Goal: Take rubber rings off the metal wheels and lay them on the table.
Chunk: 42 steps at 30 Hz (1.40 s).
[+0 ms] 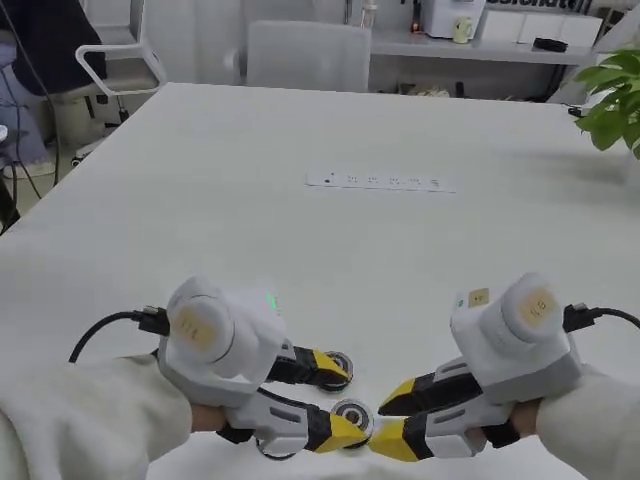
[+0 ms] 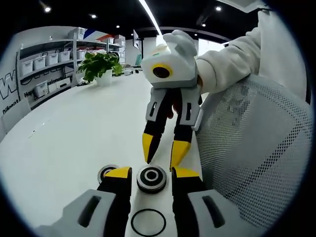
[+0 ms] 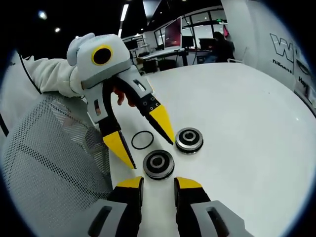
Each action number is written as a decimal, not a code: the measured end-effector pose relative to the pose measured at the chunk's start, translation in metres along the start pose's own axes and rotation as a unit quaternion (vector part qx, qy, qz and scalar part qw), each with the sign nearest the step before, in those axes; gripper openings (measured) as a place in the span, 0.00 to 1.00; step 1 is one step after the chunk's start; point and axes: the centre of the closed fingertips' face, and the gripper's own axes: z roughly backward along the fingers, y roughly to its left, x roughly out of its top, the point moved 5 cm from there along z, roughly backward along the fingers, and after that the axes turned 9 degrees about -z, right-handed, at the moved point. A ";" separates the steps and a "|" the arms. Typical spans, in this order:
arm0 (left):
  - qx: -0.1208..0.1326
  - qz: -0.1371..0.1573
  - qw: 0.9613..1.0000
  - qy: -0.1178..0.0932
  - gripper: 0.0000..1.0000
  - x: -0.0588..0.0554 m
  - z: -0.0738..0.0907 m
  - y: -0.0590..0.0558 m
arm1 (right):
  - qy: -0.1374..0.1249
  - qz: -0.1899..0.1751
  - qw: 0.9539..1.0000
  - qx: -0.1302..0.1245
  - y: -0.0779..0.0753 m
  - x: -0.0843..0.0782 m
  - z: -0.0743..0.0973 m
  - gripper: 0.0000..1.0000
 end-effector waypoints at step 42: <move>0.005 -0.005 1.000 0.009 0.08 -0.010 -0.007 0.005 | -0.014 0.072 0.997 -0.023 -0.004 0.003 -0.008 0.17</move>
